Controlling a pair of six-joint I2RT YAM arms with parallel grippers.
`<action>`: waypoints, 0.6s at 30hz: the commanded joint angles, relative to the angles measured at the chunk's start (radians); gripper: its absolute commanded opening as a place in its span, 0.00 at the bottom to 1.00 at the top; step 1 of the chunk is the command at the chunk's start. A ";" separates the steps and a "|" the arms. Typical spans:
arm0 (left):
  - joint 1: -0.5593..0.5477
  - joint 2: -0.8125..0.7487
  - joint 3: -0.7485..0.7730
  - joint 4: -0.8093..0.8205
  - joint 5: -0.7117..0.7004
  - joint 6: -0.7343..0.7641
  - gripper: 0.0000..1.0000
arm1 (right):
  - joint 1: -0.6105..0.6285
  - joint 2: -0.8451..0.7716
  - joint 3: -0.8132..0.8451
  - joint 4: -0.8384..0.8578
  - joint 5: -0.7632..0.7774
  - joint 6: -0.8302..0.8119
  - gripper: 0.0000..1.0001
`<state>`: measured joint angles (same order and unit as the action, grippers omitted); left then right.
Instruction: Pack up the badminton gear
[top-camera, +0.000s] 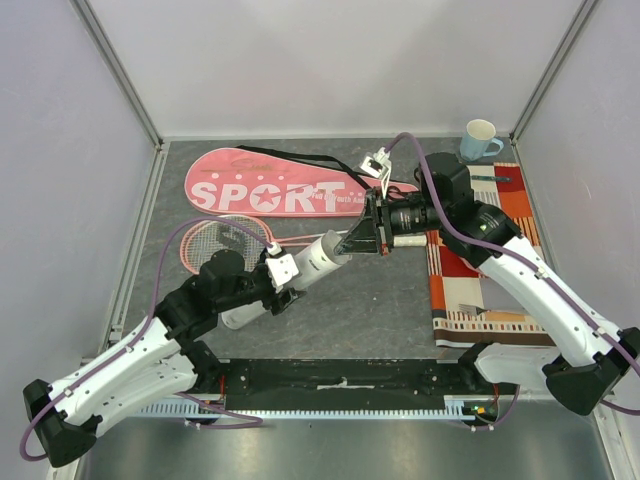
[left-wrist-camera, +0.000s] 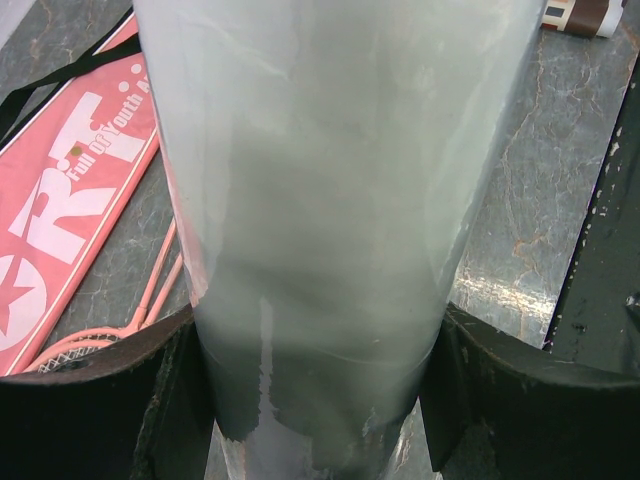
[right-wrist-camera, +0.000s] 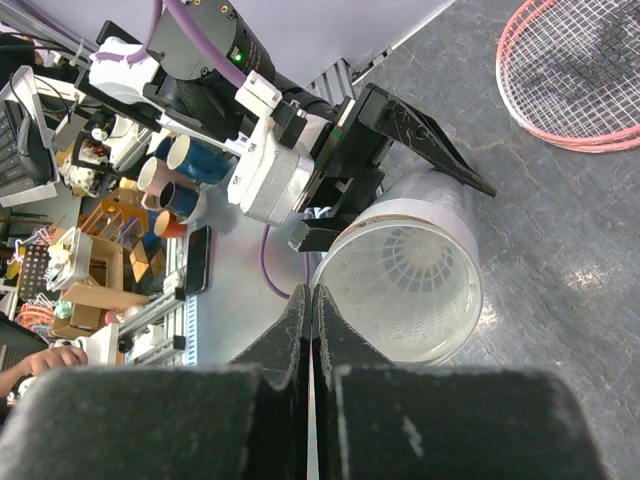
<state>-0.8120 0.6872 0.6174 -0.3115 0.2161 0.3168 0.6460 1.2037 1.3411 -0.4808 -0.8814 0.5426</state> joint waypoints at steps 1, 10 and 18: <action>-0.003 -0.002 0.016 0.060 0.019 0.031 0.08 | 0.000 -0.023 0.043 -0.001 0.015 -0.029 0.00; -0.003 0.000 0.016 0.058 0.019 0.031 0.08 | 0.000 -0.015 0.036 -0.004 0.002 -0.032 0.00; -0.004 0.003 0.021 0.061 0.022 0.033 0.08 | 0.000 0.002 0.012 0.008 0.004 -0.032 0.00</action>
<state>-0.8120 0.6895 0.6174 -0.3107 0.2169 0.3168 0.6460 1.2022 1.3437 -0.4950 -0.8764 0.5270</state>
